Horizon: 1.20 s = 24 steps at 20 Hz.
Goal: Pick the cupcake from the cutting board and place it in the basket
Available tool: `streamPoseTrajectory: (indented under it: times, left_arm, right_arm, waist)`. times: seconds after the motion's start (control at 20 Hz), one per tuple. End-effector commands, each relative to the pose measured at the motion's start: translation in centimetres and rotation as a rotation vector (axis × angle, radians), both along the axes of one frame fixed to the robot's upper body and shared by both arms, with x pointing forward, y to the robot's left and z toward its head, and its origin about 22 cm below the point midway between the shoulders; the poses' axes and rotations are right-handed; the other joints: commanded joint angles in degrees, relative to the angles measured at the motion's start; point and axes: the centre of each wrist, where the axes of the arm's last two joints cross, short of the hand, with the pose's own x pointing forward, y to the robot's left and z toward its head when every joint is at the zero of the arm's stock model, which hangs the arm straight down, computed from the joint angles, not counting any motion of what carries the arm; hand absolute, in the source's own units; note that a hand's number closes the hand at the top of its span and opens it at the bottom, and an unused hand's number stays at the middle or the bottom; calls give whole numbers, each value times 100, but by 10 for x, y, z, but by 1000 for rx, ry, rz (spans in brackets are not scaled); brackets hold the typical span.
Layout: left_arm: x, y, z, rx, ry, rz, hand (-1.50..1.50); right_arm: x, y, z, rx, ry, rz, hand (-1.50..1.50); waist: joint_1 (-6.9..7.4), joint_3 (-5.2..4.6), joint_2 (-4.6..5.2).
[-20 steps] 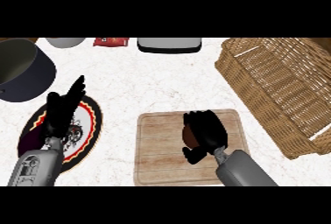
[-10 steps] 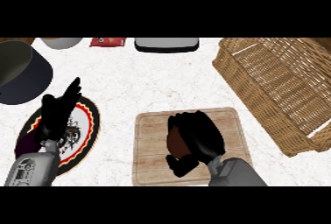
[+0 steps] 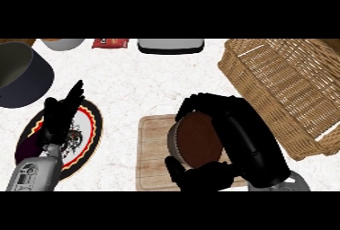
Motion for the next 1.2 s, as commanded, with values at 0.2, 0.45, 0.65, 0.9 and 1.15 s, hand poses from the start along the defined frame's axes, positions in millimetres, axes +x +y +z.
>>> streamPoseTrajectory:
  times: [0.2, 0.45, 0.65, 0.9, 1.15]
  left_arm:
    - [6, -1, 1, 8, 2, -14, 0]
    - [8, 2, 17, 1, 1, -14, 0]
    - [6, 4, 6, 7, -5, -14, 0]
    - [8, 8, 0, 14, -1, -16, 0]
    - [5, -8, 4, 7, -6, -22, 0]
  right_arm:
    - [-11, -35, 97, 113, -73, -91, 150]
    - [1, -38, 133, 108, -76, -177, 150]
    - [33, -40, 168, 61, -112, -264, 150]
    - [60, -60, 161, -256, -145, -414, 150]
    - [92, -107, 163, -358, -79, -470, 150]
  waist:
    - [34, -1, 21]
    - [49, 1, 11]
    - [89, -4, 25]
    - [89, -8, 69]
    - [117, 3, 51]
